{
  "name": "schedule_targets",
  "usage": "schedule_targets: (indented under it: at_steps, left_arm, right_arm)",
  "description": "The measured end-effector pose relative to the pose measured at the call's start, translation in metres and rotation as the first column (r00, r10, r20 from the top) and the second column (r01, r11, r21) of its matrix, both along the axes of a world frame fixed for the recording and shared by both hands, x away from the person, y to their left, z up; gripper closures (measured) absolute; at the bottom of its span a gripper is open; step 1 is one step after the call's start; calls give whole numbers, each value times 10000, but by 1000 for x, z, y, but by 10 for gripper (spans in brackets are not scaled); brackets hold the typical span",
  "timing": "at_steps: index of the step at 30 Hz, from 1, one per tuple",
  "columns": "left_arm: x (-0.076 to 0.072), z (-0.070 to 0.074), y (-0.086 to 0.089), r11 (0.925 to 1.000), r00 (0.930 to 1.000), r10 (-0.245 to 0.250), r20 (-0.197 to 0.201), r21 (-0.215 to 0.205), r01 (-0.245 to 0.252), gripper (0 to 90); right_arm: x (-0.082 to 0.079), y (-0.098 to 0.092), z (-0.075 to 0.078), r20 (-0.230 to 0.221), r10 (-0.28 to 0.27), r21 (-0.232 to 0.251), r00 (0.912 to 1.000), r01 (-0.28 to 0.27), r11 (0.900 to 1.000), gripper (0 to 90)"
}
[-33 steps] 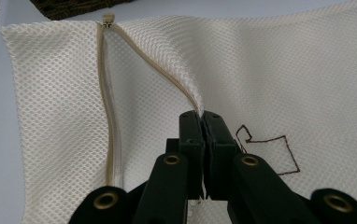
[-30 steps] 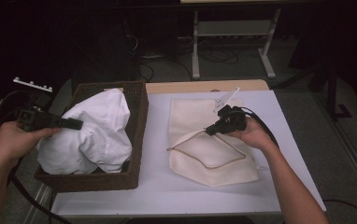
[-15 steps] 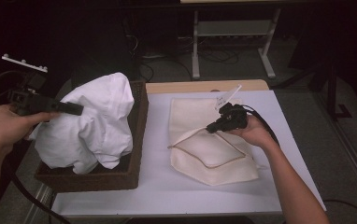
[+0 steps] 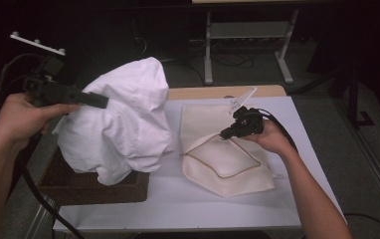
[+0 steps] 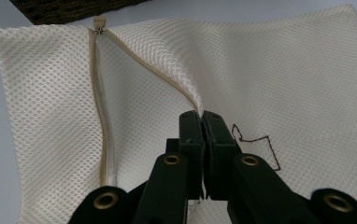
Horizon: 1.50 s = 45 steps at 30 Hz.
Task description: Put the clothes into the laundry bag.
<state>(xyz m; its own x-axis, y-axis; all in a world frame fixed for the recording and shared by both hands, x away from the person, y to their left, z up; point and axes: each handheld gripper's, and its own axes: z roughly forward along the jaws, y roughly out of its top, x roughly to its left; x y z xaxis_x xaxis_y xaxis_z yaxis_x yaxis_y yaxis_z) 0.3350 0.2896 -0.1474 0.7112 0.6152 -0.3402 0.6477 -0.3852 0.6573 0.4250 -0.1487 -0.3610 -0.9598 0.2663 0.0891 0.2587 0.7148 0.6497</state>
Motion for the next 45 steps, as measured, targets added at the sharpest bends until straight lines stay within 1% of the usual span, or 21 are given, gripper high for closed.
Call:
schedule_targets:
  at_steps: [6, 11, 14, 16, 18, 19, 20, 22, 24, 25, 26, 27, 29, 32, 33, 35, 37, 40, 41, 42, 45]
  left_arm:
    - [4, -4, -40, 9964, 9965, -828, -61, 156, 829, 667]
    - [4, 2, -69, 9904, 9906, -1365, -2, 203, 1365, 667]
    - [4, 5, -82, 9868, 9870, -1610, 7, 160, 1610, 667]
    - [3, 9, -92, 9833, 9834, -1812, 52, 191, 1811, 666]
    - [2, 12, -101, 9790, 9790, -2037, 44, -98, 2038, 666]
    - [1, 14, -106, 9757, 9760, -2179, 41, -208, 2180, 666]
    - [0, 15, -112, 9722, 9724, -2332, 58, -200, 2333, 666]
    - [-2, 13, -123, 9649, 9652, -2616, 4, -242, 2616, 666]
    - [-3, 5, -131, 9610, 9610, -2765, -92, -23, 2765, 666]
    - [-4, 0, -134, 9600, 9599, -2798, -157, -42, 2798, 665]
    - [-3, -7, -136, 9580, 9575, -2865, -317, -174, 2861, 665]
    - [-3, -15, -139, 9545, 9533, -2981, -494, -279, 2970, 665]
    - [-4, -32, -145, 9505, 9476, -3106, -751, -284, 3093, 665]
    - [-5, -53, -152, 9458, 9403, -3233, -1066, -29, 3248, 665]
    - [-6, -60, -154, 9432, 9367, -3299, -1170, -4, 3321, 665]
    - [-7, -72, -157, 9411, 9328, -3335, -1365, 110, 3380, 664]
    - [-8, -83, -160, 9371, 9271, -3383, -1616, 324, 3476, 665]
    - [-8, -102, -163, 9344, 9192, -3391, -2002, 416, 3538, 664]
    - [-8, -106, -164, 9338, 9179, -3380, -2078, 477, 3546, 664]
    - [-8, -112, -166, 9314, 9139, -3392, -2230, 566, 3595, 664]
    - [-9, -130, -175, 9208, 9034, -3481, -2504, 893, 3796, 662]
  right_arm:
    - [-1, -2, 2, 33, -58, 17, 10000, 58, 10000, 870]
    - [-2, -6, 4, 53, -171, 106, 9998, 171, 9998, 870]
    - [-2, -7, 5, 34, -194, 127, 9998, 193, 9997, 870]
    - [-2, -7, 5, 37, -188, 149, 9998, 187, 9997, 870]
    - [-2, -7, 5, 33, -178, 165, 9998, 177, 9997, 870]
    - [-2, -7, 5, 24, -185, 154, 9998, 184, 9997, 870]
    - [-2, -7, 5, 23, -180, 153, 9998, 180, 9997, 870]
    - [-2, -8, 5, 52, -166, 184, 9998, 165, 9997, 870]
    - [-3, -8, 6, 5, -240, 181, 9997, 240, 9995, 869]
    - [-4, -9, 6, 44, -213, 230, 9998, 212, 9995, 869]
    - [-4, -9, 6, 44, -213, 230, 9998, 212, 9995, 869]
    - [-4, -10, 7, 22, -224, 222, 9997, 223, 9995, 869]
    - [-4, -10, 7, 51, -225, 237, 9997, 224, 9995, 869]
    - [-5, -11, 9, -36, -301, 294, 9995, 302, 9991, 869]
    - [-5, -11, 9, -36, -301, 294, 9995, 302, 9991, 869]
    - [-4, -12, 9, -36, -329, 349, 9995, 330, 9988, 870]
    - [-4, -12, 9, -59, -350, 358, 9994, 352, 9987, 869]
    - [-4, -14, 9, -119, -457, 403, 9989, 462, 9981, 870]
    - [-4, -14, 10, -84, -462, 412, 9989, 465, 9981, 870]
    - [-4, -14, 10, -95, -490, 447, 9988, 494, 9978, 870]
    - [-5, -15, 13, -125, -564, 518, 9983, 570, 9970, 870]
